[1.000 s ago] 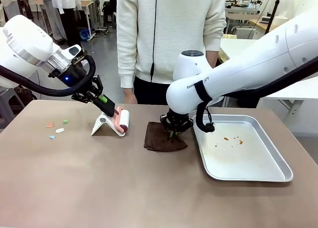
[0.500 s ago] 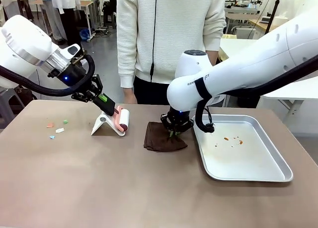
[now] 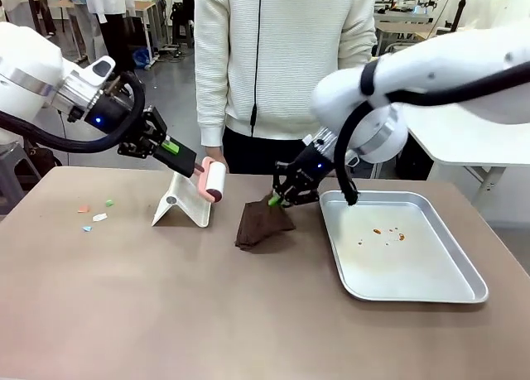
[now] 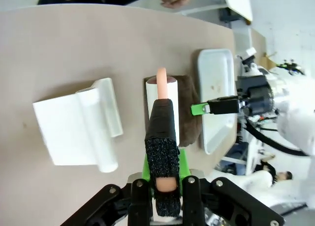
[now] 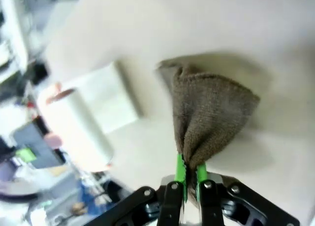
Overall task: Clean the surface of the table.
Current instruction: Hold the Lint Roller with your left hand and the towel with your right hand.
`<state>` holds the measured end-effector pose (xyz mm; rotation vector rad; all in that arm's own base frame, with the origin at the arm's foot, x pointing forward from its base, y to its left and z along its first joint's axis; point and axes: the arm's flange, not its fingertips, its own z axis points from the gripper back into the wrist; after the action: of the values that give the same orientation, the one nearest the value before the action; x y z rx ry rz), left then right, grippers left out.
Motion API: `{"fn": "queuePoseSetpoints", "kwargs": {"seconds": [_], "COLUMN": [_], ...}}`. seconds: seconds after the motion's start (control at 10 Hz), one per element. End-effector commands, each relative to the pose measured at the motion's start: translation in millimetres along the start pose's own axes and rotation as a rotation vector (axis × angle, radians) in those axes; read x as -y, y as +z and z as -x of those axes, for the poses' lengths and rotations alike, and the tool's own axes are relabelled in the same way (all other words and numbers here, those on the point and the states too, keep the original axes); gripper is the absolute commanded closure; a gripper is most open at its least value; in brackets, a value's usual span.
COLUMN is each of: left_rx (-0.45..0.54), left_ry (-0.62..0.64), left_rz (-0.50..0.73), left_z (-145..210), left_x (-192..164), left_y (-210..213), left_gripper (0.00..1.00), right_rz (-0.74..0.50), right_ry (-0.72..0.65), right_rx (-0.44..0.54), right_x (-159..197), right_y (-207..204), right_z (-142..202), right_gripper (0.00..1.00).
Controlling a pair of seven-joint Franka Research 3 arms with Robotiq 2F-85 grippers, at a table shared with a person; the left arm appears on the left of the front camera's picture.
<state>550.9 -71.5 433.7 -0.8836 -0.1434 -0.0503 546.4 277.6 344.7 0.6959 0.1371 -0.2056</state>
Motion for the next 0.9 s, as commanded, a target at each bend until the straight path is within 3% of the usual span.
{"fn": "queuePoseSetpoints", "kwargs": {"seconds": [0.0, 0.2, 0.3, 0.4, 0.6, 0.8], "left_rx": [-0.004, -0.023, -0.041, -0.081, -0.161, -0.216], "left_ry": [-0.015, 0.009, 0.055, 0.019, -0.007, -0.024], "left_rz": [0.120, 0.237, 0.268, 0.307, 0.383, 0.355], "left_z": [16, 27, 33, 38, 52, 80], "left_x": [-6, -12, -19, -30, -66, -110], "left_y": [17, 43, 58, 76, 111, 133], "left_gripper": [1.00, 1.00, 1.00, 1.00, 1.00, 1.00], "right_rz": [-0.286, -0.487, -0.539, -0.582, -0.643, -0.618], "right_ry": [0.037, 0.140, 0.220, 0.303, 0.389, 0.381], "right_rx": [-0.212, -0.342, -0.394, -0.428, -0.399, -0.227], "right_x": [38, 49, 55, 62, 76, 97], "right_y": [29, 54, 67, 81, 107, 119], "right_z": [20, 38, 52, 69, 110, 163], "right_gripper": [1.00, 1.00, 1.00, 1.00, 1.00, 1.00]}}
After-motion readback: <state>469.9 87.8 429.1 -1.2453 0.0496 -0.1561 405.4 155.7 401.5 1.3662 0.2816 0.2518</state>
